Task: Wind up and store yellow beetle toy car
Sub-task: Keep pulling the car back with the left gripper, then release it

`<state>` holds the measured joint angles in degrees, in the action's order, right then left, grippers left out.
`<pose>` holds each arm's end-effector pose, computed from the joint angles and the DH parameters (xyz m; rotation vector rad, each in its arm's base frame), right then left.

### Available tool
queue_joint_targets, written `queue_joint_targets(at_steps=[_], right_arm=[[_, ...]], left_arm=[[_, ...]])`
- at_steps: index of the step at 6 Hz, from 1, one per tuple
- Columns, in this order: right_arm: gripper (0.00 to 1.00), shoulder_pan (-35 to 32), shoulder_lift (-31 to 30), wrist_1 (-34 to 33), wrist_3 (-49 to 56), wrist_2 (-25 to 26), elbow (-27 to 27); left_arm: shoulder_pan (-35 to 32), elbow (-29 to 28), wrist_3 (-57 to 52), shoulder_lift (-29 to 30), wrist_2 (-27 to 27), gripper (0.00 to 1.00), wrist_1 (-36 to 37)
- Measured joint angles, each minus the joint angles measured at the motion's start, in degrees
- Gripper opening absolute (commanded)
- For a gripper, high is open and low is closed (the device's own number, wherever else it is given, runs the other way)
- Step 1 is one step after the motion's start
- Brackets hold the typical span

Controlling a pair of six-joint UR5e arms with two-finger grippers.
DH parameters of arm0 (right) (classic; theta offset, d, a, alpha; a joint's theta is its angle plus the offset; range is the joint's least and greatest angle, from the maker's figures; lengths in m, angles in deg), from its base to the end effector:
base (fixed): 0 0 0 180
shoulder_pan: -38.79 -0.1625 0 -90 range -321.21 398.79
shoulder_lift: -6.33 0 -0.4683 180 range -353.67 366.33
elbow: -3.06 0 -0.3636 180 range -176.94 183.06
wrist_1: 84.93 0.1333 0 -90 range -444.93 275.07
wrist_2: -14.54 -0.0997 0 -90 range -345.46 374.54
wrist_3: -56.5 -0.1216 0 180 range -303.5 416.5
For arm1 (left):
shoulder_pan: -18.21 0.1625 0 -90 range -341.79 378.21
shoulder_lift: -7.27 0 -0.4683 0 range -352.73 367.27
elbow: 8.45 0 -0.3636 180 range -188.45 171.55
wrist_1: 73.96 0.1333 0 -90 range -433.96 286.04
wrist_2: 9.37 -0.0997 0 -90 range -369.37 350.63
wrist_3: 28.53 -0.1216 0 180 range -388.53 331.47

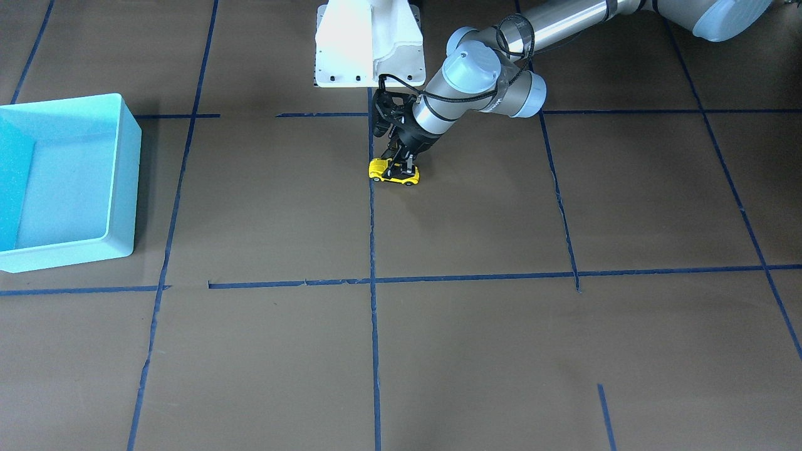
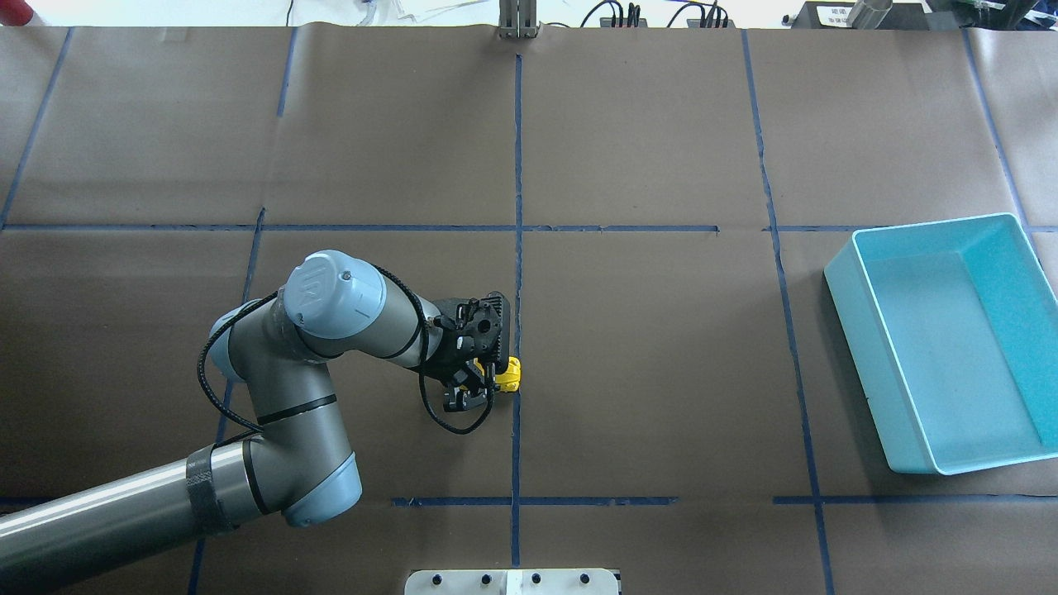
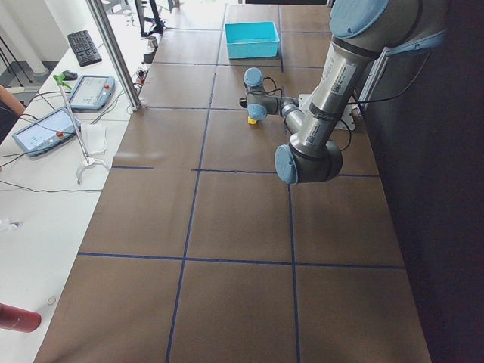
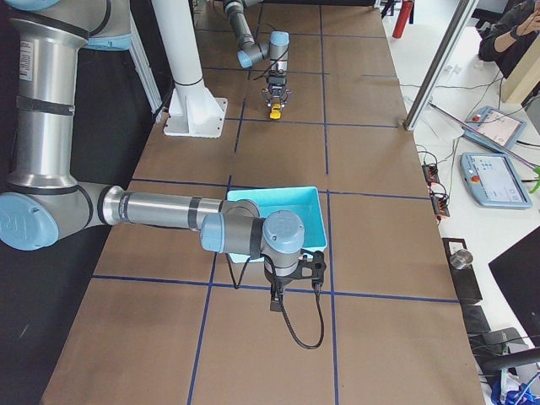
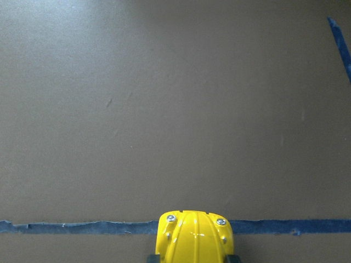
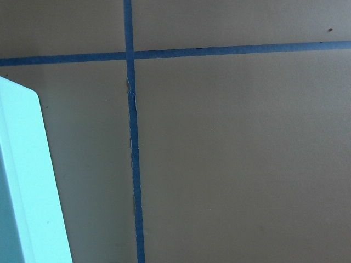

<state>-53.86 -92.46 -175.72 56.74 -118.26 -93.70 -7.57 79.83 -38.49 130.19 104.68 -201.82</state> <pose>0.0685 -0.3842 0.7322 -0.0281 -0.7479 0.0585 0.5983 -0.3820 0.3138 0.9738 0.9513 1.3608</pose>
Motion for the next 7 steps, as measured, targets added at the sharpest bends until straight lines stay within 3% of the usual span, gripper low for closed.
queue_joint_targets(at_steps=[7], right_arm=[[1.0,0.0,0.0,0.0,-0.01,0.08,0.0]], left_arm=[[-0.41,3.23,0.02,-7.63,0.36,0.04,-6.84]])
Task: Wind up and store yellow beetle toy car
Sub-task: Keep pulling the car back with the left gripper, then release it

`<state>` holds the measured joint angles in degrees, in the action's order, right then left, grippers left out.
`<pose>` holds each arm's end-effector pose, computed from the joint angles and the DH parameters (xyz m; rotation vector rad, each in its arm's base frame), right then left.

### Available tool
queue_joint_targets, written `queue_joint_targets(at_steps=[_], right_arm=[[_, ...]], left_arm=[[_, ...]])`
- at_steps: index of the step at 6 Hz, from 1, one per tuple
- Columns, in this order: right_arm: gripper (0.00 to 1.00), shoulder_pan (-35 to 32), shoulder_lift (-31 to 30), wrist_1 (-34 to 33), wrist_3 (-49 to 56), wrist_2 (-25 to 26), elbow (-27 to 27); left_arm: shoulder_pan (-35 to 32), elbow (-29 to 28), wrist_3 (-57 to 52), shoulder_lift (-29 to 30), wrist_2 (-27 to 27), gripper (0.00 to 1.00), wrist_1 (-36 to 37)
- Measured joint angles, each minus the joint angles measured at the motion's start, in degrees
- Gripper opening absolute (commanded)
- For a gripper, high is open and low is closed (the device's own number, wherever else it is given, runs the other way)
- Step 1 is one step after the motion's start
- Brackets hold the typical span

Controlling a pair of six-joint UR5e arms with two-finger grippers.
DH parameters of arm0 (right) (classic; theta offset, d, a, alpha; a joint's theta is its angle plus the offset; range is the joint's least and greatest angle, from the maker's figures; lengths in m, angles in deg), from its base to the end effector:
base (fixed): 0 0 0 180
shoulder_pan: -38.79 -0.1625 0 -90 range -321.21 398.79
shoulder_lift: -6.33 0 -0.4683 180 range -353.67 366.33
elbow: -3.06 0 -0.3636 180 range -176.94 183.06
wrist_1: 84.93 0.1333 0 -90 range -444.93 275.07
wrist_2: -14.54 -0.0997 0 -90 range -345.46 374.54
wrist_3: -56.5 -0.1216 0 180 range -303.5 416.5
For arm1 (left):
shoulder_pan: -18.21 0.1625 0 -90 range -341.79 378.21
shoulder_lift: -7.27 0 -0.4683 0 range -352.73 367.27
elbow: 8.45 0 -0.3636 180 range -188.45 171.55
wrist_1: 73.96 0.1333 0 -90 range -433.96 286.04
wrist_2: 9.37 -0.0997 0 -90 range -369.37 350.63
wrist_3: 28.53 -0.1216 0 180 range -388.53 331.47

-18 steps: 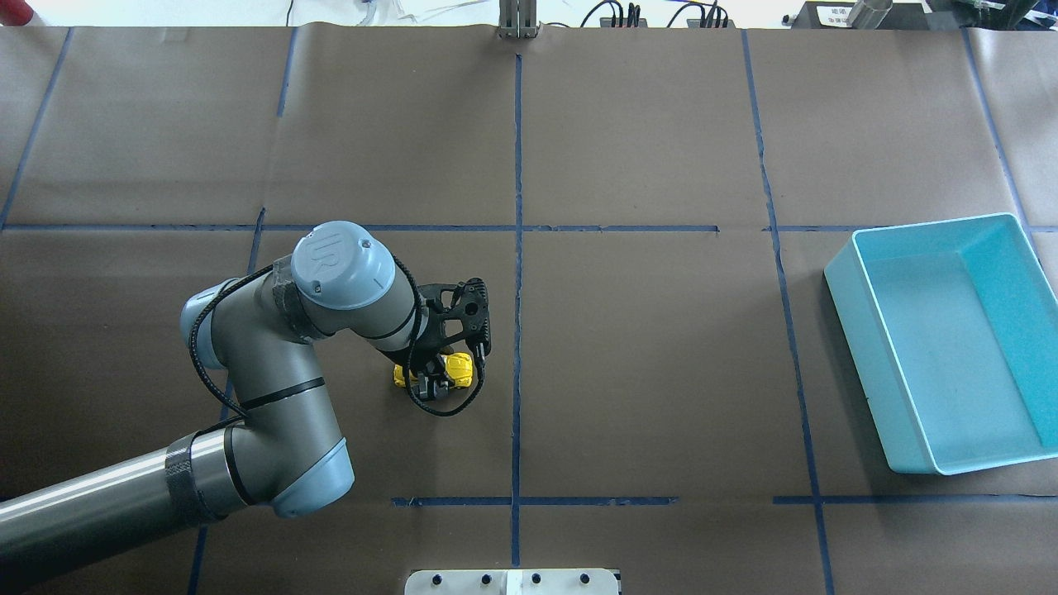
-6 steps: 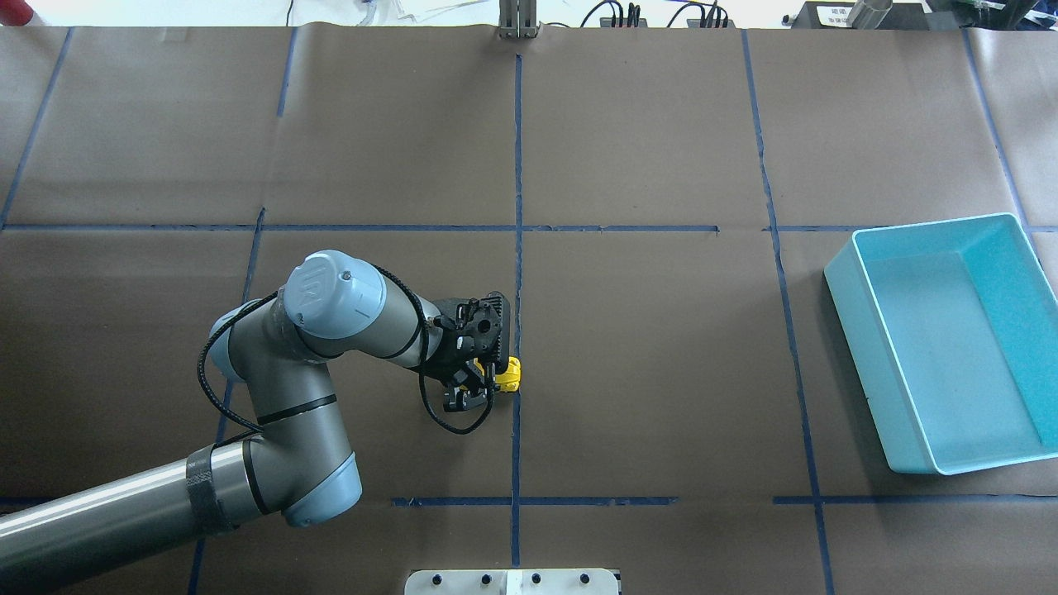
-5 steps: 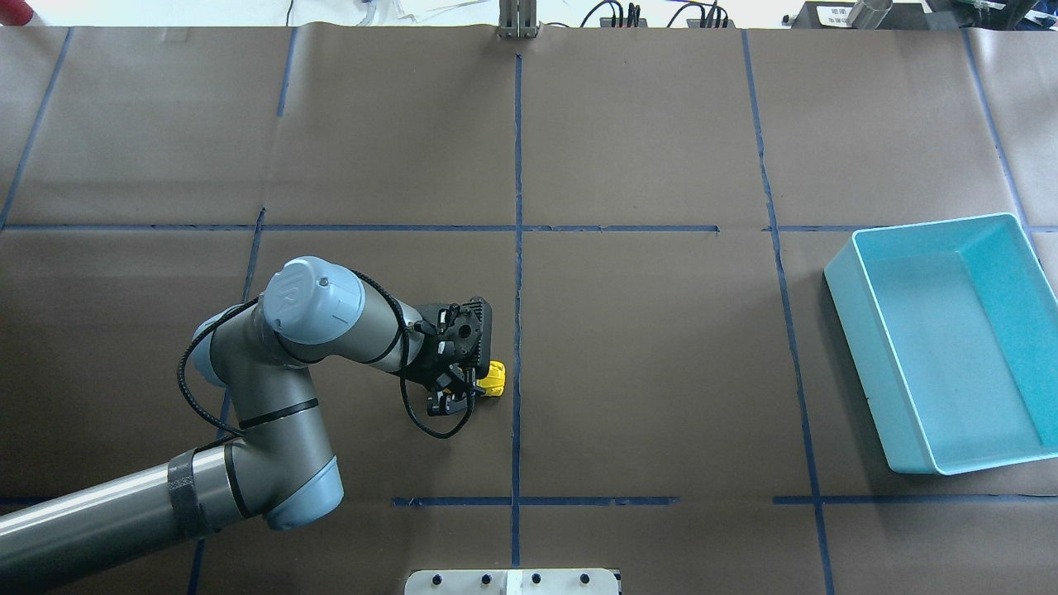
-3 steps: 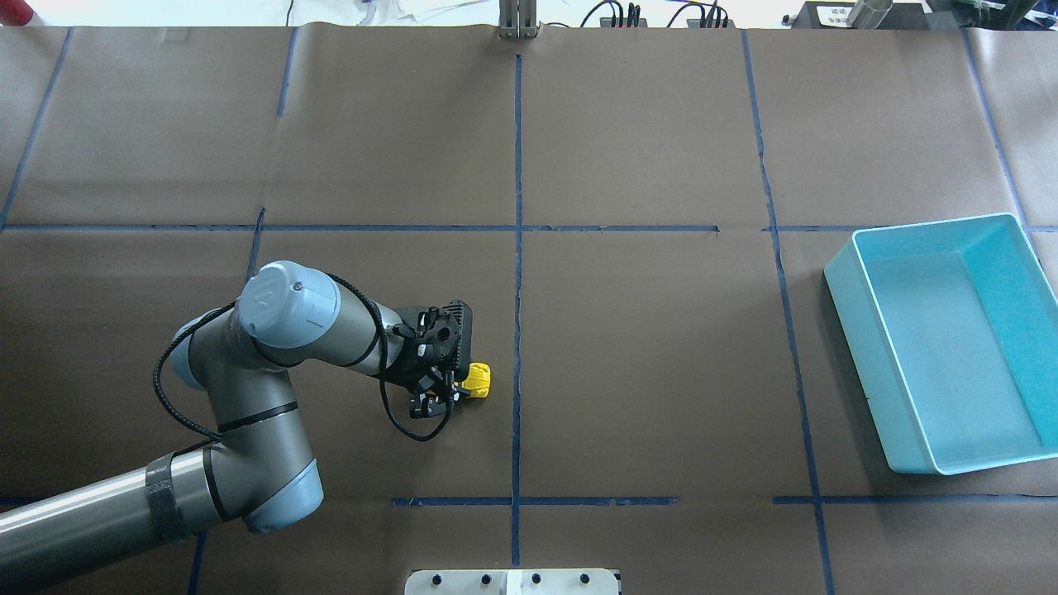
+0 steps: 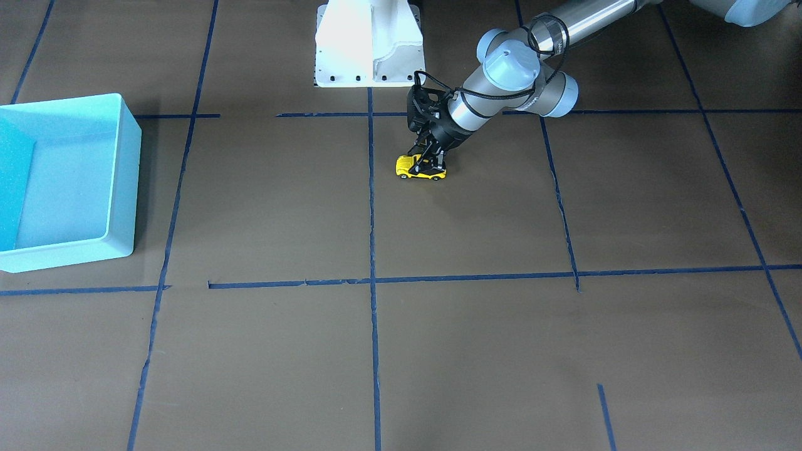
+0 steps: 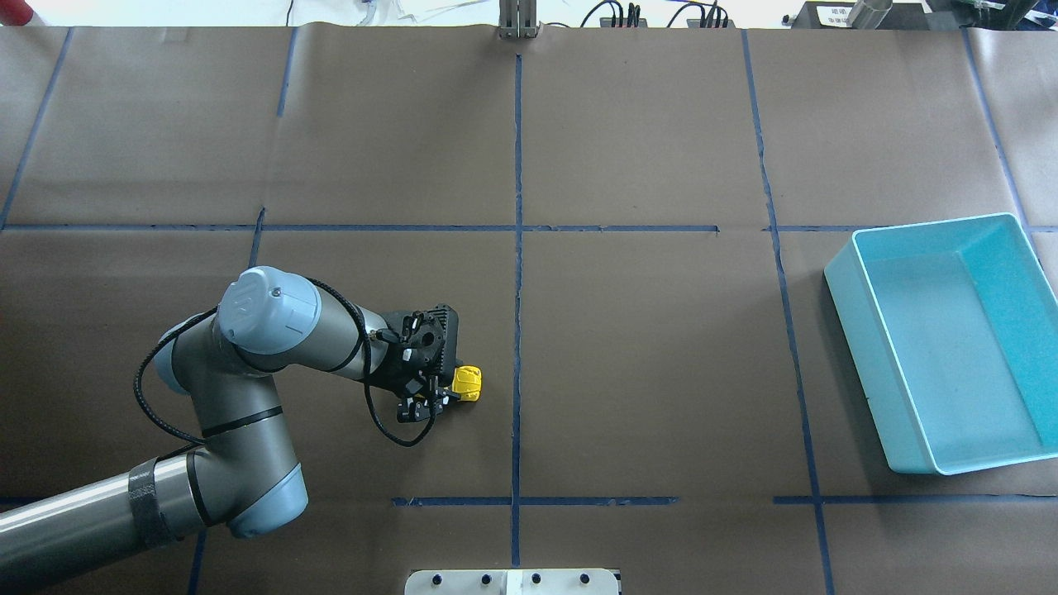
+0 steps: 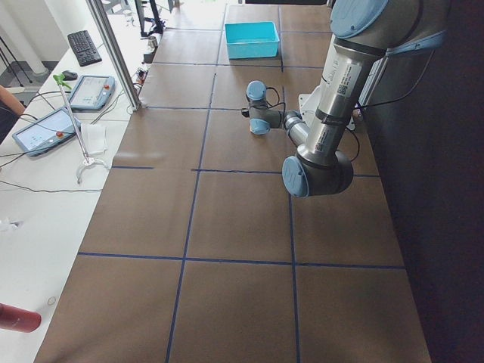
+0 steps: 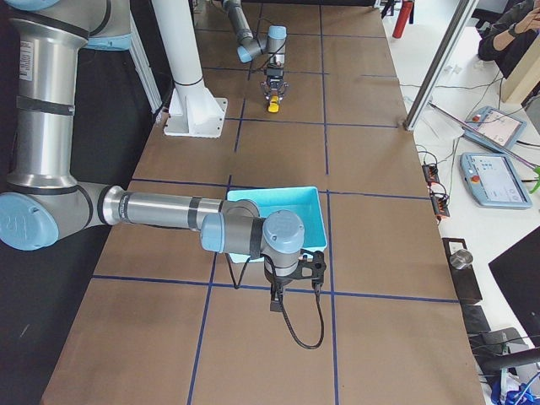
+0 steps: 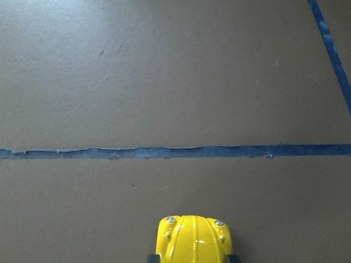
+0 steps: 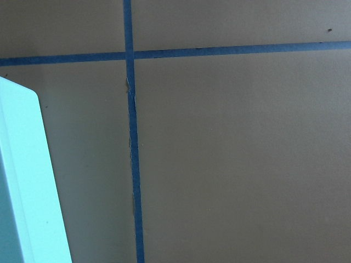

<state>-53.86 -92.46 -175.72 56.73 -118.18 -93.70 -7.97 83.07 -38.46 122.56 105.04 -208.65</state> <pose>0.0686 -0.3842 0.7323 -0.0282 -0.7465 0.0586 0.5567 -0.3663 0.3625 1.0164 0.9703 1.3546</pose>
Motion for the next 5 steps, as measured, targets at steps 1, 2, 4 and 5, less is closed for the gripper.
queue_joint_targets(at_steps=[1,2,4,5], right_arm=[[1.0,0.01,0.0,0.0,-0.04,0.0,0.07],[1.0,0.01,0.0,0.0,-0.05,0.01,0.13],[1.0,-0.03,0.0,0.0,-0.06,0.01,0.17],[1.0,-0.01,0.0,0.0,-0.06,0.0,0.18]], left_arm=[[-0.01,-0.08,0.0,-0.34,-0.04,0.04,-0.83],[-0.03,-0.09,0.0,-0.82,-0.07,0.05,-1.55],[-0.01,-0.39,0.0,-1.7,-0.12,0.99,-3.59],[-0.13,-0.35,0.0,-2.77,-0.17,1.0,-4.66]])
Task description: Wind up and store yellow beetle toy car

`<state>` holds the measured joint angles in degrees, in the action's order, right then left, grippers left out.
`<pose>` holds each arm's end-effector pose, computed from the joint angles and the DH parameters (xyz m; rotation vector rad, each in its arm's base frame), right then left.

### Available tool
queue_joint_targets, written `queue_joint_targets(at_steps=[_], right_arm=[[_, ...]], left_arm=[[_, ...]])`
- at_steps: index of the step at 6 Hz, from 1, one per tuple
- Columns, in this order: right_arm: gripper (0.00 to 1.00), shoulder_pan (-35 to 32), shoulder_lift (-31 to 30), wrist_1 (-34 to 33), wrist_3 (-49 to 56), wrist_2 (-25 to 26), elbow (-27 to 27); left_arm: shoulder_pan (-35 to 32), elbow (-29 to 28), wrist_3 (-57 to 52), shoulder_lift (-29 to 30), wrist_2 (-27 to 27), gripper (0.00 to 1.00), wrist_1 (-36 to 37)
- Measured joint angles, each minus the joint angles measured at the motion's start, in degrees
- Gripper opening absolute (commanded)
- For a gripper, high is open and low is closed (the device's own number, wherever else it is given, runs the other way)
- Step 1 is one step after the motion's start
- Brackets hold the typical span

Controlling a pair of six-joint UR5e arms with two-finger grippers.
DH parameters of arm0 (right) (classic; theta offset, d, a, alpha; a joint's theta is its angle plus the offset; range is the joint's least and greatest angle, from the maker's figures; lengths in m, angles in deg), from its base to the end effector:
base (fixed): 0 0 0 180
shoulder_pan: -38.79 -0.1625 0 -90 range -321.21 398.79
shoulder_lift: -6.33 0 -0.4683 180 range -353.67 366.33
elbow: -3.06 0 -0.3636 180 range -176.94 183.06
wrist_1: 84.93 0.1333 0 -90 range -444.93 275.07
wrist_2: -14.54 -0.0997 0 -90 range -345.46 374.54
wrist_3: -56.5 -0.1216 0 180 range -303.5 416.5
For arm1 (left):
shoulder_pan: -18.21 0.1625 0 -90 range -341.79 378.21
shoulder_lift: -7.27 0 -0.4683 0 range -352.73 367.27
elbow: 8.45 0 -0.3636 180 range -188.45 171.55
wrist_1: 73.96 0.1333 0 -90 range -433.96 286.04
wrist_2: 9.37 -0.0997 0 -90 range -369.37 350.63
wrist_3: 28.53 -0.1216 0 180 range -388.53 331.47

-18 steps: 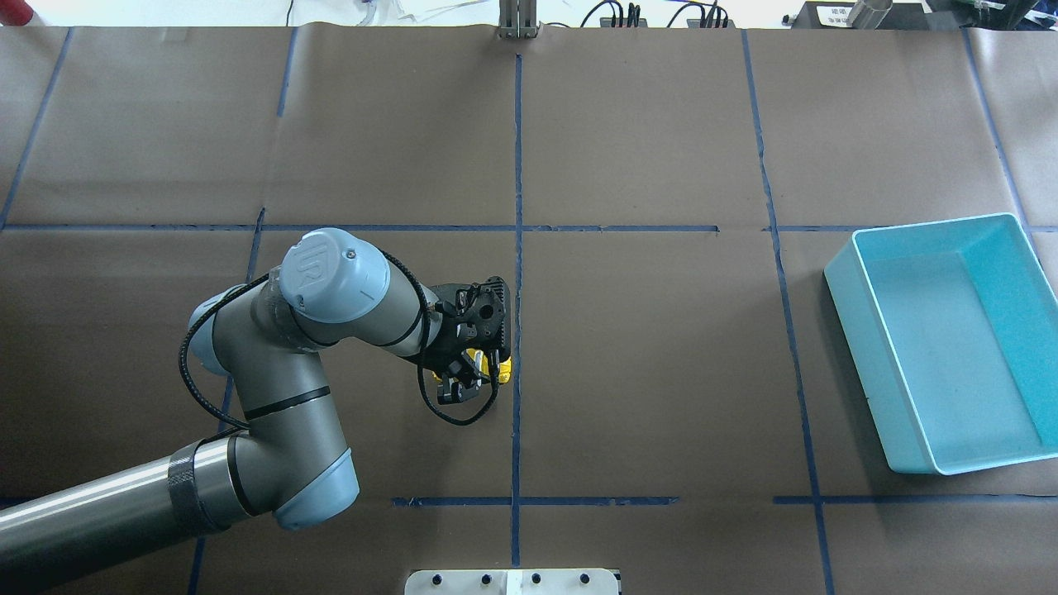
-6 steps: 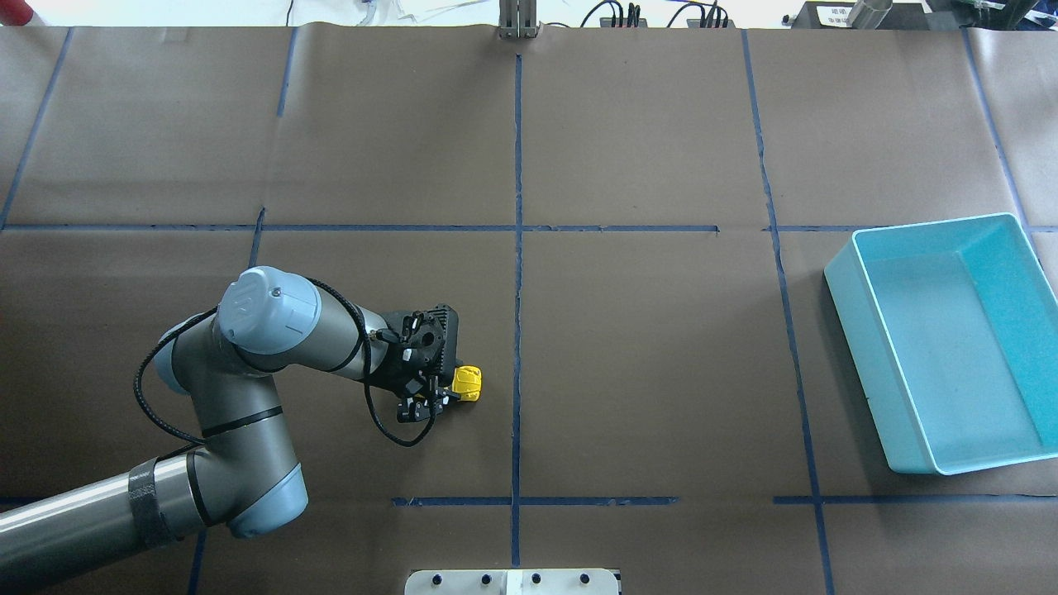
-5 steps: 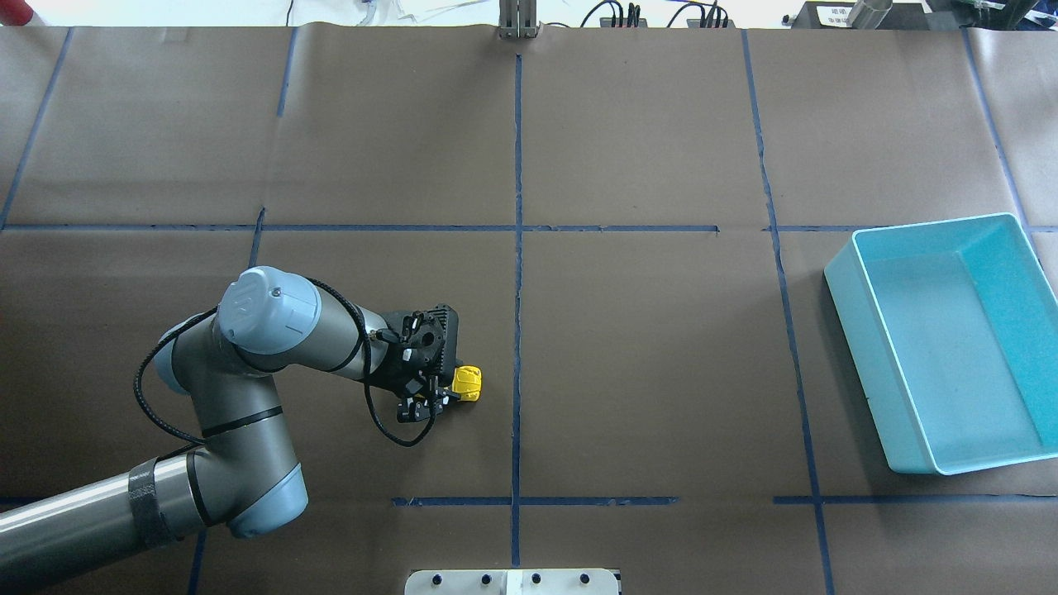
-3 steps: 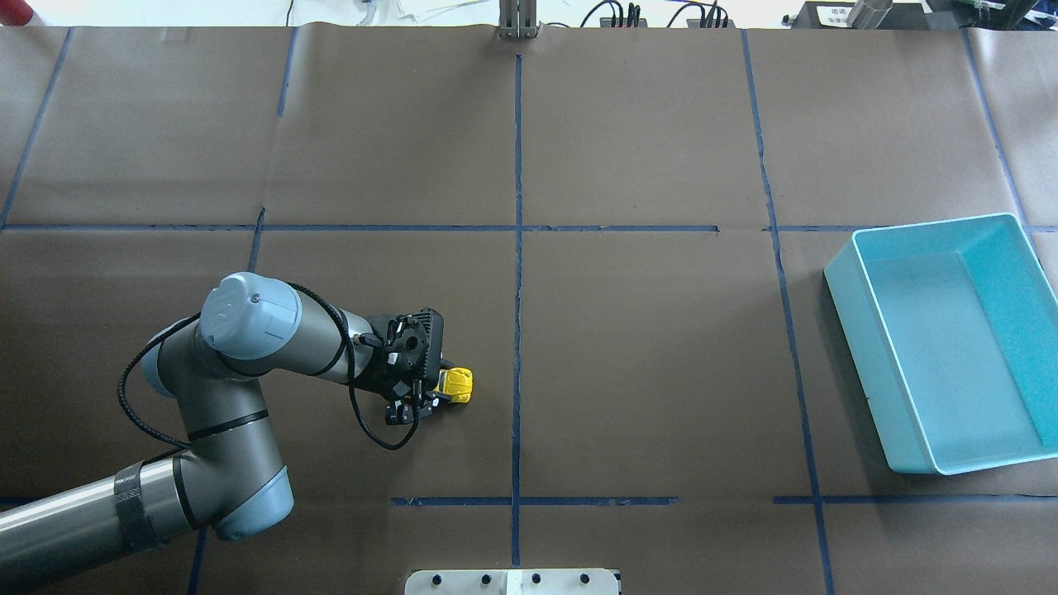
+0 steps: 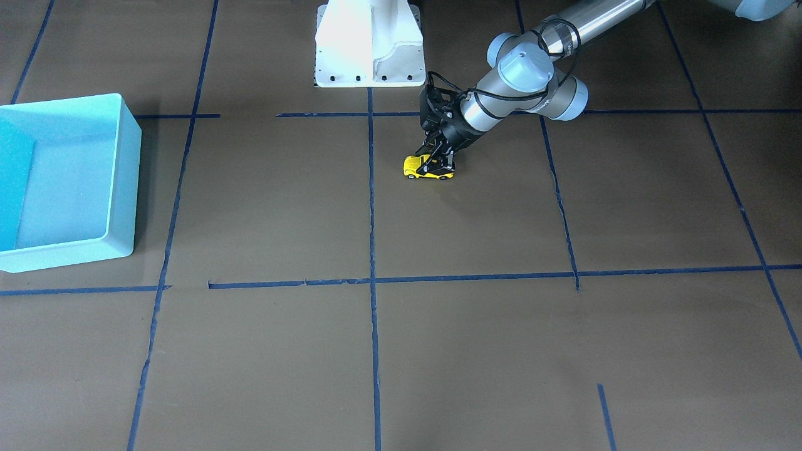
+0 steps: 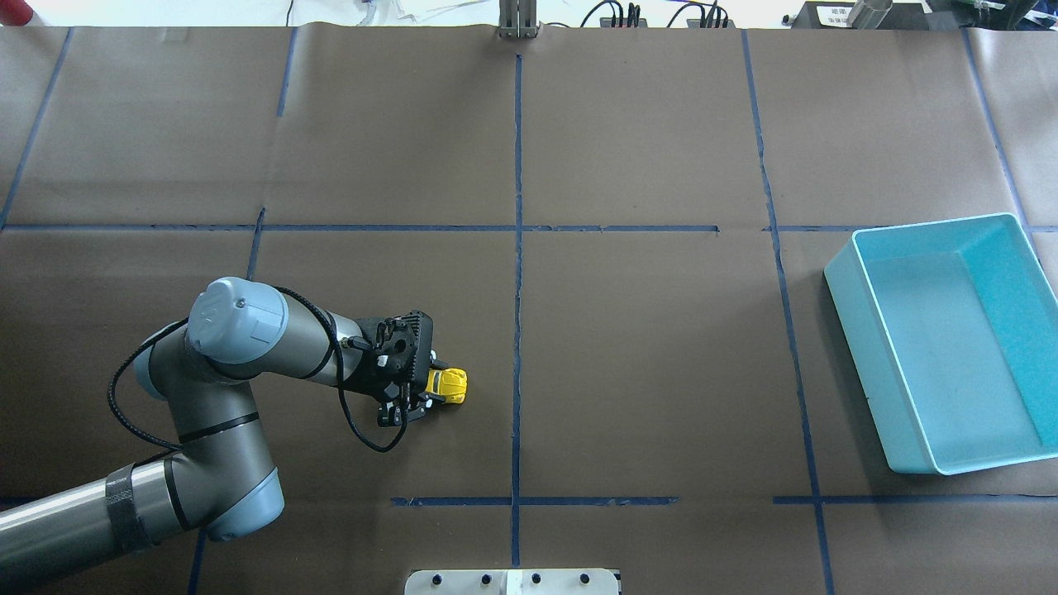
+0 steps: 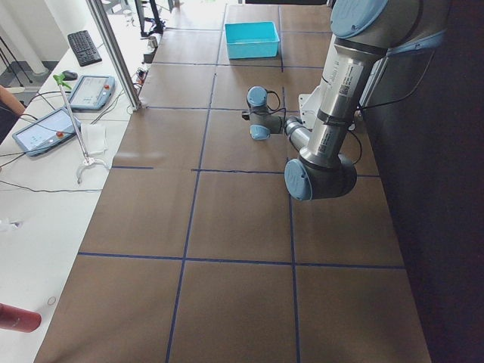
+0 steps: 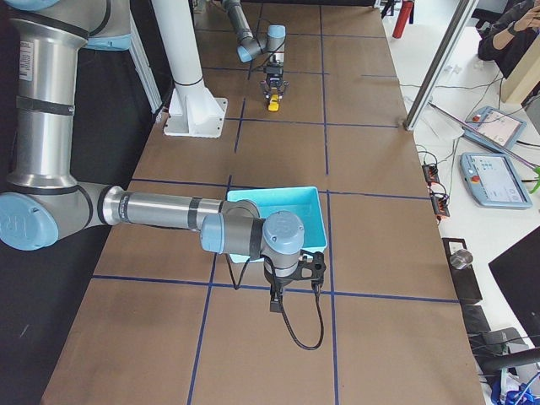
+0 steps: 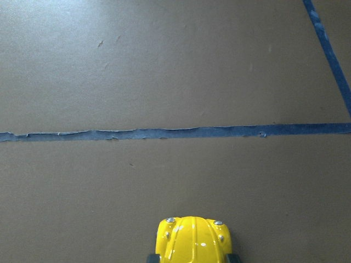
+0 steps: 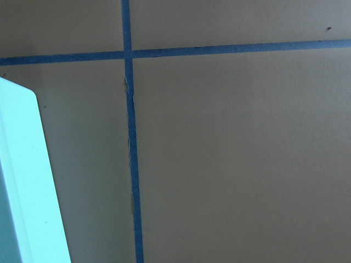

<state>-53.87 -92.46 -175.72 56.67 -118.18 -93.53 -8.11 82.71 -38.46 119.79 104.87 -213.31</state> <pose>0.0687 -0.3839 0.7337 -0.0313 -0.7465 0.0609 0.5434 -0.3618 0.3861 1.0459 0.9770 1.3486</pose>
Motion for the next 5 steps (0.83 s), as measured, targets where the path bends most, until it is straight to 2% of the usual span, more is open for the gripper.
queue_joint_targets(at_steps=[5], right_arm=[[1.0,0.02,0.0,0.0,0.07,0.0,0.0]], left_arm=[[-2.01,6.73,-0.2,-8.33,0.29,1.0,-2.71]])
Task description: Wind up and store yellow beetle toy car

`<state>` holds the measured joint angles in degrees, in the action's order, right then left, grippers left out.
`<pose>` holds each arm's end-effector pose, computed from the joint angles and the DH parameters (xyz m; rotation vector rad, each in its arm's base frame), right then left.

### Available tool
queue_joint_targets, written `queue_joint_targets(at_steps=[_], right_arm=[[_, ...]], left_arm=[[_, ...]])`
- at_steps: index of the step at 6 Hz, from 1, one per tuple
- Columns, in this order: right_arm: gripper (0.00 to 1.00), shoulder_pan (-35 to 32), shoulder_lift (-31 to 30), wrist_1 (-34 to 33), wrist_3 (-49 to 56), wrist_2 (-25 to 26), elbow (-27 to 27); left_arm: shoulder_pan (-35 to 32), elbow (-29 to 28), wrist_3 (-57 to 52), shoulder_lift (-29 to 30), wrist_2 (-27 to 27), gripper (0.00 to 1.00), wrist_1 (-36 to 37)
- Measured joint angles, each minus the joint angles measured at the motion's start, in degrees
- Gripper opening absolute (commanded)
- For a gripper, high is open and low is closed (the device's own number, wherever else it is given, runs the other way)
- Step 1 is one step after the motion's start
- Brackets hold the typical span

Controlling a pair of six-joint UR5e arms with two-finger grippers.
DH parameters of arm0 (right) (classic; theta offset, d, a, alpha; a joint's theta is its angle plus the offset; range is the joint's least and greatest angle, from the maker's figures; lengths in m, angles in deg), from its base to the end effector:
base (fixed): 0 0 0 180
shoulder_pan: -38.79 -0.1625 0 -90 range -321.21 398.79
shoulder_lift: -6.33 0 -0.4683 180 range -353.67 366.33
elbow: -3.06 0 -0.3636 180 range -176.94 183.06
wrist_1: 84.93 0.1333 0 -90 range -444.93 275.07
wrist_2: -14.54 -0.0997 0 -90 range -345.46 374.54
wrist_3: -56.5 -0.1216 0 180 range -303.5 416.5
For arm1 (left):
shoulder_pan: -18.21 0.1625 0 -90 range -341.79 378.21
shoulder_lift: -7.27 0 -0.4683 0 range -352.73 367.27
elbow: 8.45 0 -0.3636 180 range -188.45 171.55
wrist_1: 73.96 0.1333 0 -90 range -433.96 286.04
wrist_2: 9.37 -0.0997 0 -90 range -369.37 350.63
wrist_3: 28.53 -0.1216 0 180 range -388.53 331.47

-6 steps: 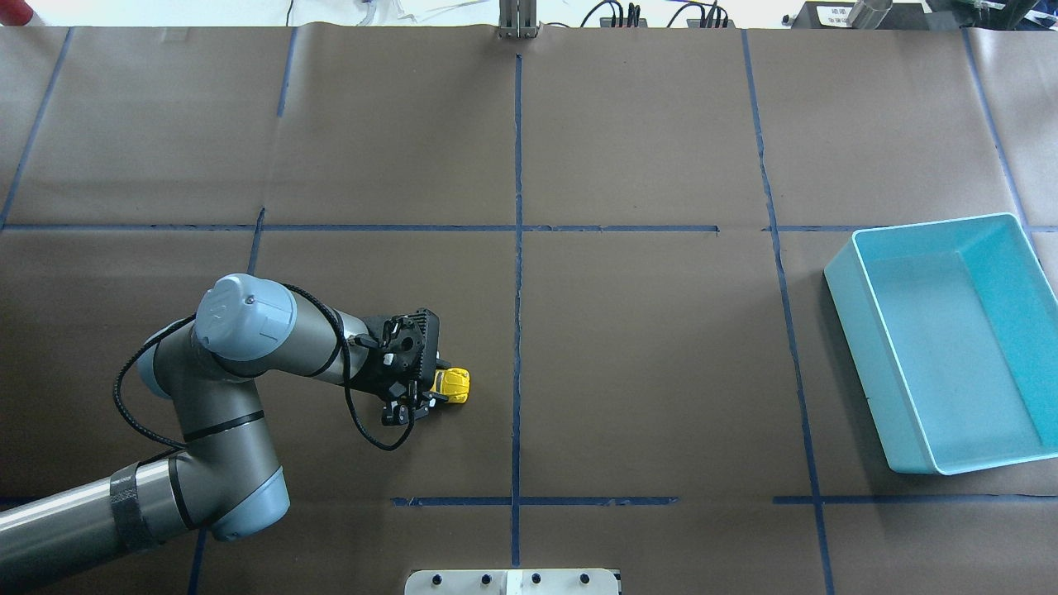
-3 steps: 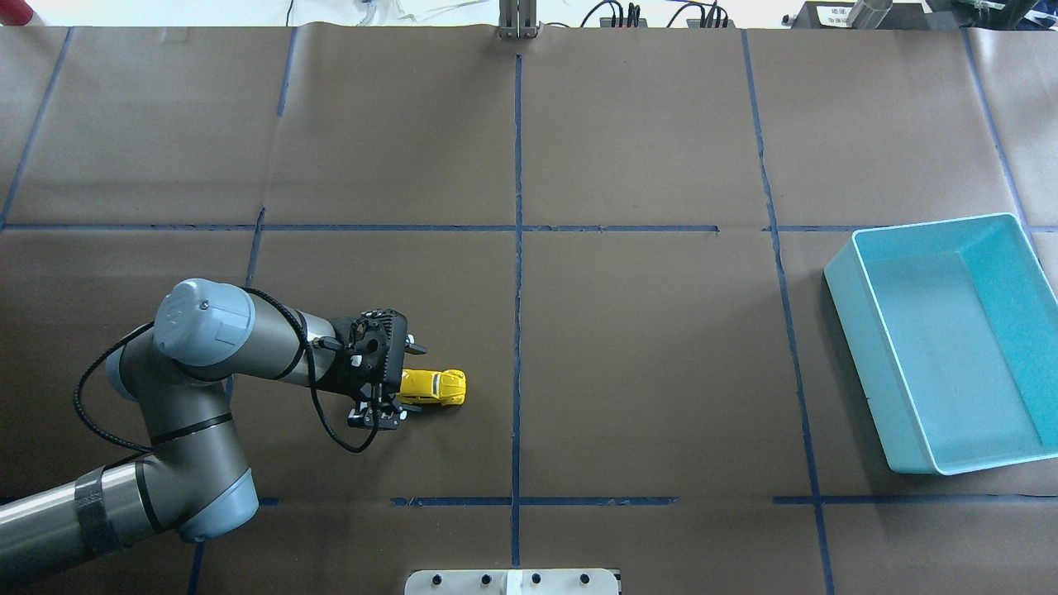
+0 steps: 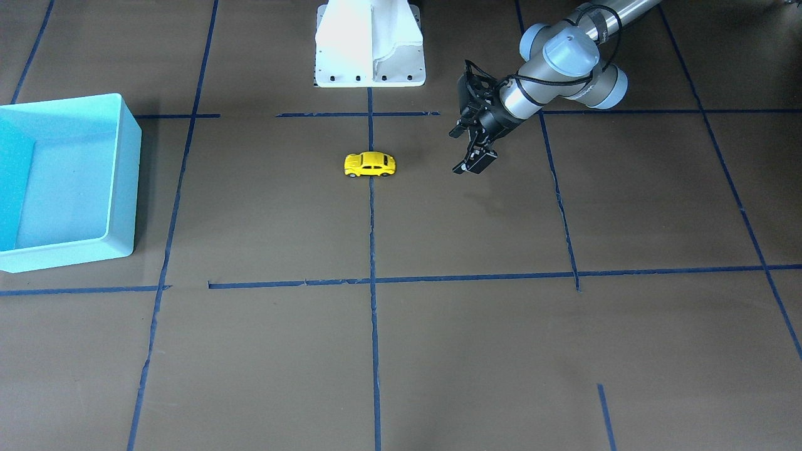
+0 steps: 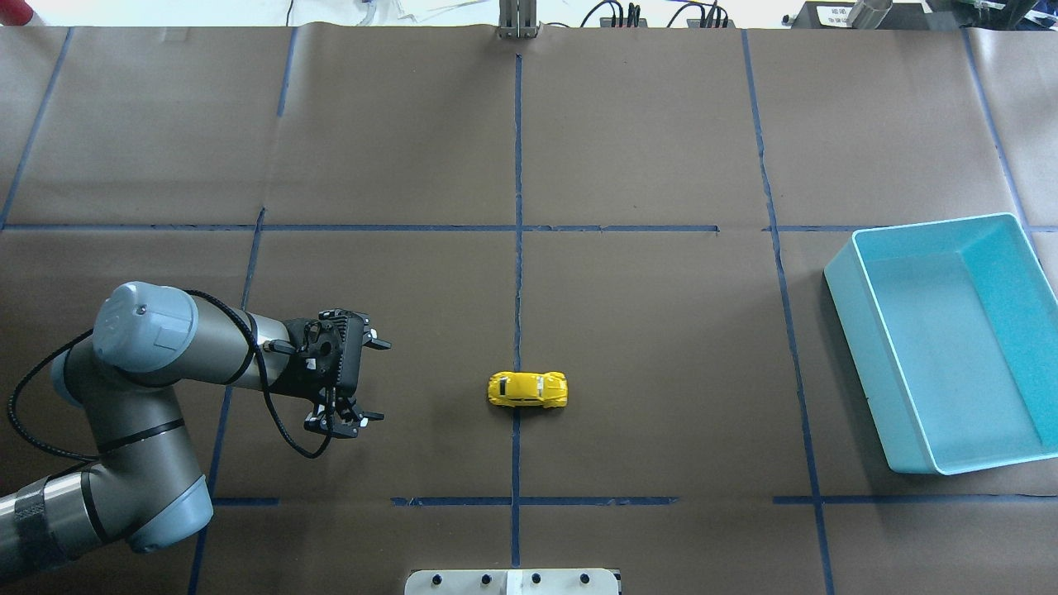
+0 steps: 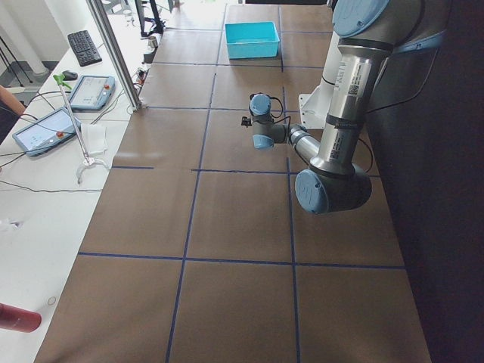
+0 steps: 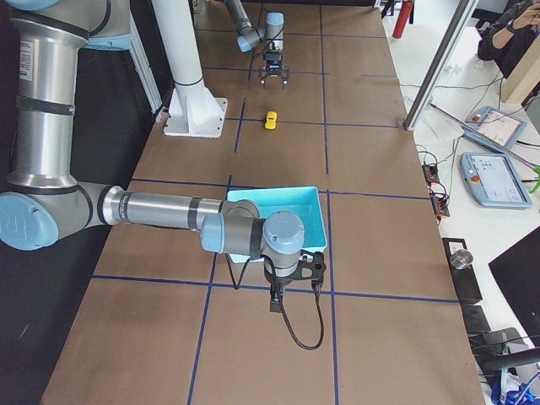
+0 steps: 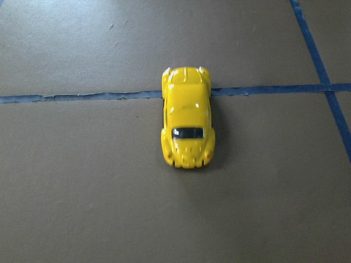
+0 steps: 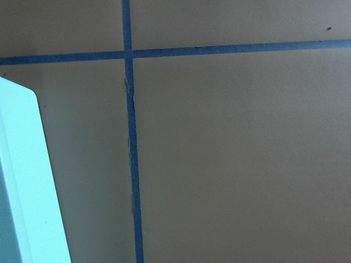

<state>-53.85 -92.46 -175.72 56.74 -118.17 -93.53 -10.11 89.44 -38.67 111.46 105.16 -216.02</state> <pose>0.0686 -0.3839 0.7337 -0.0310 -0.7464 0.0594 0.4760 -0.3506 0.4142 1.0782 0.9649 1.3244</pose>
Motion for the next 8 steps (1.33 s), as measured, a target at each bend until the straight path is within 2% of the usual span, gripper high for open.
queue_joint_targets(at_steps=[4,5,8], right_arm=[[1.0,-0.02,0.0,0.0,-0.07,0.09,0.0],[1.0,-0.03,0.0,0.0,-0.06,0.09,0.0],[1.0,0.0,-0.09,-0.17,-0.61,-1.2,0.52]], left_arm=[[-1.33,4.2,-0.2,-4.61,0.85,1.0,0.56],[-2.49,6.26,-0.34,-5.96,1.84,1.0,2.99],[-9.48,20.22,-0.58,-13.51,2.47,1.0,26.16]])
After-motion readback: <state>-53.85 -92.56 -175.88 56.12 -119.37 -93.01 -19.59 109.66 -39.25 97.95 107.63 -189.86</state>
